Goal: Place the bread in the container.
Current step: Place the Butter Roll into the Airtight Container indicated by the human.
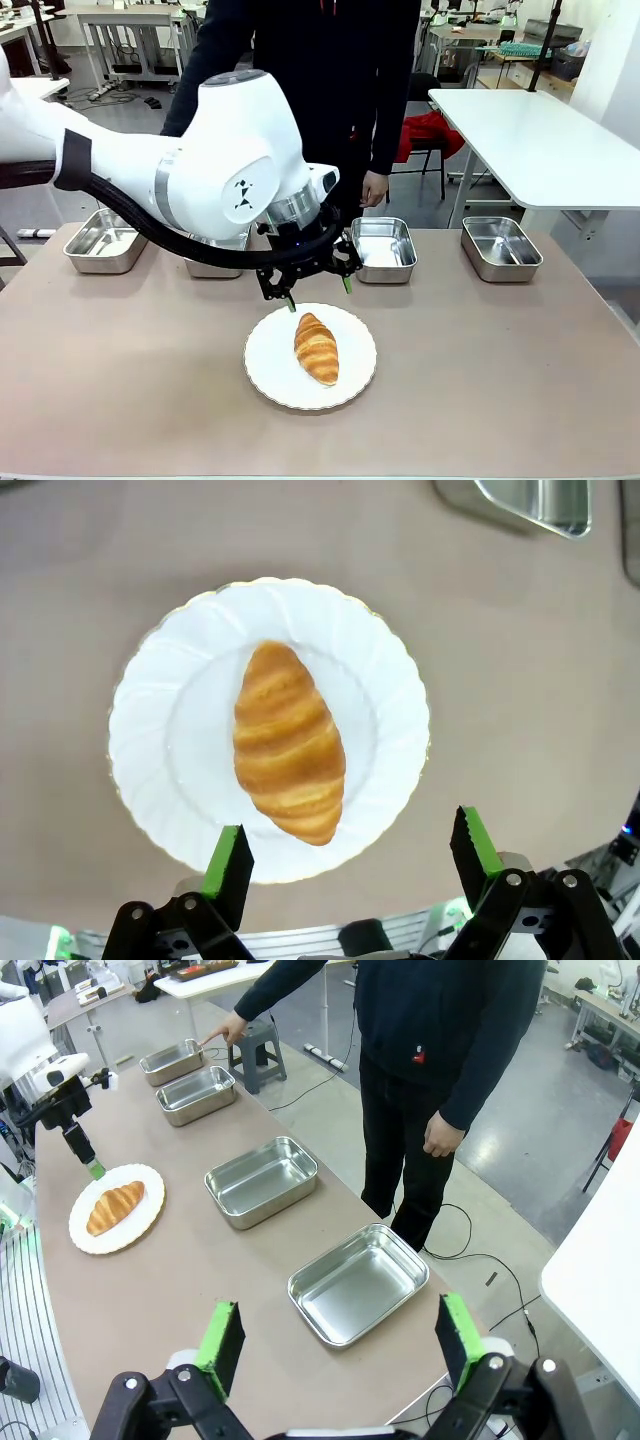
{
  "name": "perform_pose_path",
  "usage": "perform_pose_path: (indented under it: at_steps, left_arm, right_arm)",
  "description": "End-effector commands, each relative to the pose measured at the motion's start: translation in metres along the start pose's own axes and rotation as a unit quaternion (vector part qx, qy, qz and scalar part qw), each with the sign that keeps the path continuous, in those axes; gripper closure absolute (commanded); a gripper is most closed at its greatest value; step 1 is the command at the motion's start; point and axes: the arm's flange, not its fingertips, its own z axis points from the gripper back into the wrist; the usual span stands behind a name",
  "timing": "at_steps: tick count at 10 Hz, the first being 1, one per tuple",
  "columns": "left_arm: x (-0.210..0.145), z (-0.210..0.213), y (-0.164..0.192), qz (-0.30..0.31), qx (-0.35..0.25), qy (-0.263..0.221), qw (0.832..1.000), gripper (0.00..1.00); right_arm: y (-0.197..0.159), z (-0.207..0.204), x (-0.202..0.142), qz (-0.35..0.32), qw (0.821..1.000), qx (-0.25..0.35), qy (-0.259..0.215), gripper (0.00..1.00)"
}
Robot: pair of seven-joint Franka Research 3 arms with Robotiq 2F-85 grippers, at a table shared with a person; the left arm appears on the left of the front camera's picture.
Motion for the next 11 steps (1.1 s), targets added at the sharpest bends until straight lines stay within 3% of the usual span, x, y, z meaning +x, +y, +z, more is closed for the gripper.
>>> perform_pose_path:
  at_steps: [1,3,6,7,11]
  left_arm:
    - [-0.006,-0.01,-0.012,0.017,0.032,0.001,0.999,0.0]
    - [-0.012,-0.03,-0.009,0.014,0.064,0.016,0.998,0.0]
    - [-0.014,-0.059,-0.004,-0.017,0.047,0.04,0.998,0.0]
    - [-0.014,-0.06,-0.005,-0.025,0.074,0.043,0.996,0.0]
    - [-0.02,-0.068,0.001,-0.005,0.065,0.042,0.997,0.0]
  right_arm:
    - [0.001,0.001,0.002,0.002,1.0,0.001,-0.002,0.0]
    - [0.001,0.001,0.002,0.002,1.0,0.001,-0.002,0.0]
    - [0.001,0.001,0.002,0.002,1.0,0.001,-0.002,0.0]
    - [0.001,0.001,0.002,0.002,1.0,0.001,-0.002,0.0]
    - [0.001,0.001,0.002,0.002,1.0,0.001,-0.002,0.0]
